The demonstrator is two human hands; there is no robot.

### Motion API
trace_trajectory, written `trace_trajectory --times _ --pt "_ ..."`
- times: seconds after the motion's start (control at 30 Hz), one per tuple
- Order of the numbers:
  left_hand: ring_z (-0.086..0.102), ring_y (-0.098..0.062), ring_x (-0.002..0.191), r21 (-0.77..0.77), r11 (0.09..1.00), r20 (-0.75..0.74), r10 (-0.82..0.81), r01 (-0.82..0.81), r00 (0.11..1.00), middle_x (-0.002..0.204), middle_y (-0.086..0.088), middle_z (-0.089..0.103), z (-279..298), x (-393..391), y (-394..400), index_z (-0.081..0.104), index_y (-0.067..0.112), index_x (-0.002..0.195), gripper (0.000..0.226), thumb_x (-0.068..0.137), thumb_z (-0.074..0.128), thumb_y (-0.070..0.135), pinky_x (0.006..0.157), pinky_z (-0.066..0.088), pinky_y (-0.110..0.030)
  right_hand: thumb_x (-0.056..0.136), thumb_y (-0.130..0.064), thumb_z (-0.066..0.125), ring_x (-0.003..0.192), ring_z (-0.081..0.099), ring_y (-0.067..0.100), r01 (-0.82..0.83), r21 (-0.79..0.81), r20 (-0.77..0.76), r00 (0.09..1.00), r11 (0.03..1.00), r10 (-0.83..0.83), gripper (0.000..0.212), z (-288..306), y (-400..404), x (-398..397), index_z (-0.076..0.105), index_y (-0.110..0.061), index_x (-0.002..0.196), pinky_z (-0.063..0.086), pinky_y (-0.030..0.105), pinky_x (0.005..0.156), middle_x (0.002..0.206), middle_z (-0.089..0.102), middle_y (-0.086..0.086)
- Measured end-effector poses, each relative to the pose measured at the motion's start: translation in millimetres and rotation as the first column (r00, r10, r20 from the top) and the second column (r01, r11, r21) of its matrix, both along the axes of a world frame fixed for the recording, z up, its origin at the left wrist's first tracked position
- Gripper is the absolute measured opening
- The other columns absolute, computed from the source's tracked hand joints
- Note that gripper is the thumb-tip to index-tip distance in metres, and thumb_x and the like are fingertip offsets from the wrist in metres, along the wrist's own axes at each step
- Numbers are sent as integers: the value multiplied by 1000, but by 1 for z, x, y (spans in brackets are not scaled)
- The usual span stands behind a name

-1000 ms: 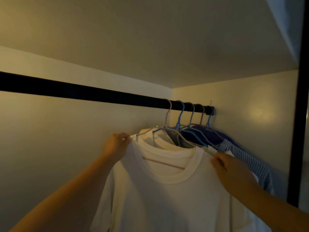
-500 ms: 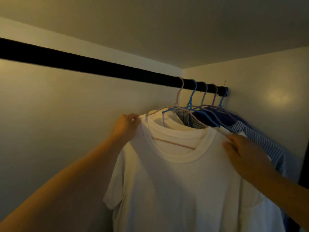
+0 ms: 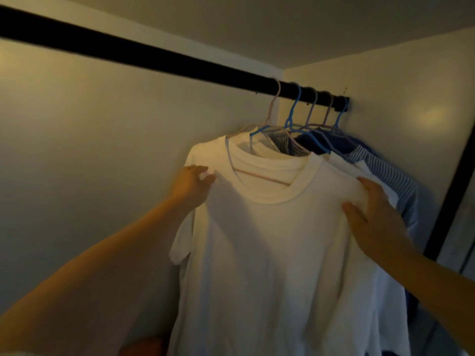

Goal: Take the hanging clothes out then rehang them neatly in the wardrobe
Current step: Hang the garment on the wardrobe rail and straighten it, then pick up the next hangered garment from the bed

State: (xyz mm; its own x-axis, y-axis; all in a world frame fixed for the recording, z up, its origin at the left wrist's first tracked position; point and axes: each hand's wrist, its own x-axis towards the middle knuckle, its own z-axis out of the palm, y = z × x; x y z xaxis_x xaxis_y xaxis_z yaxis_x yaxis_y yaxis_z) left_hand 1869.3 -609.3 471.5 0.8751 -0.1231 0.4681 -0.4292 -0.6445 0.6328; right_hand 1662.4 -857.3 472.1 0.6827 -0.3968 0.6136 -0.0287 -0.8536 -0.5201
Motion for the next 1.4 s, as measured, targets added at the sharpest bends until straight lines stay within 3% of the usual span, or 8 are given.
trace_trajectory --times 0.27,0.47,0.63,0.77,0.83,0.97,1.13,1.4 --pt "62 -30 101 -6 1000 -302 -9 8 953 99 -10 66 -93 -102 17 68 14 98 23 92 51 28 85 48 -34 90 -25 55 82 53 26 -10 47 -134 991 999 16 28 -59 -1 -57 47 -4 107 39 28 65 95 49 9" --pt "53 -23 82 102 993 -500 3 55 866 87 -9 57 -205 -217 42 62 18 86 16 92 49 24 76 42 -36 92 -30 50 78 51 23 -2 40 -459 888 999 21 27 -176 -1 -149 53 -6 105 47 38 77 96 59 12" --pt "61 -27 102 180 980 -684 64 83 727 105 -11 67 -305 -336 68 68 12 103 23 93 51 24 86 46 -30 95 -20 42 78 57 29 -9 25 -750 661 1000 25 19 -271 19 -258 57 -9 90 42 34 70 84 58 11" --pt "49 -20 82 201 961 -792 46 189 609 84 -4 51 -355 -417 87 60 19 91 12 94 49 22 74 38 -28 77 11 40 53 58 26 85 149 -842 533 985 81 31 -320 43 -340 65 -7 73 49 21 54 61 58 10" --pt "47 -21 74 226 945 -842 69 235 535 78 -2 50 -374 -451 97 54 21 86 12 95 47 25 64 38 -27 93 -10 37 68 55 26 151 112 -851 526 982 16 23 -347 49 -382 53 -15 78 40 22 61 67 53 5" --pt "50 -26 75 257 919 -875 89 300 476 75 -13 52 -407 -506 114 55 11 71 23 92 49 19 67 40 -33 94 -31 39 93 60 31 359 130 -947 320 924 9 22 -396 76 -472 48 -21 77 44 30 73 85 59 7" --pt "60 -28 102 304 815 -908 91 494 409 117 -13 64 -433 -551 137 63 9 114 29 95 47 24 89 47 -34 94 -30 39 96 62 27 512 127 -990 121 849 75 24 -436 139 -575 56 -15 100 48 31 81 102 65 9" --pt "57 -23 93 368 449 -910 -7 814 415 103 -9 64 -461 -561 193 67 11 99 21 92 49 18 80 40 -25 95 -23 42 99 60 26 865 200 -979 155 460 134 29 -463 294 -701 61 -6 109 47 35 88 109 63 15"
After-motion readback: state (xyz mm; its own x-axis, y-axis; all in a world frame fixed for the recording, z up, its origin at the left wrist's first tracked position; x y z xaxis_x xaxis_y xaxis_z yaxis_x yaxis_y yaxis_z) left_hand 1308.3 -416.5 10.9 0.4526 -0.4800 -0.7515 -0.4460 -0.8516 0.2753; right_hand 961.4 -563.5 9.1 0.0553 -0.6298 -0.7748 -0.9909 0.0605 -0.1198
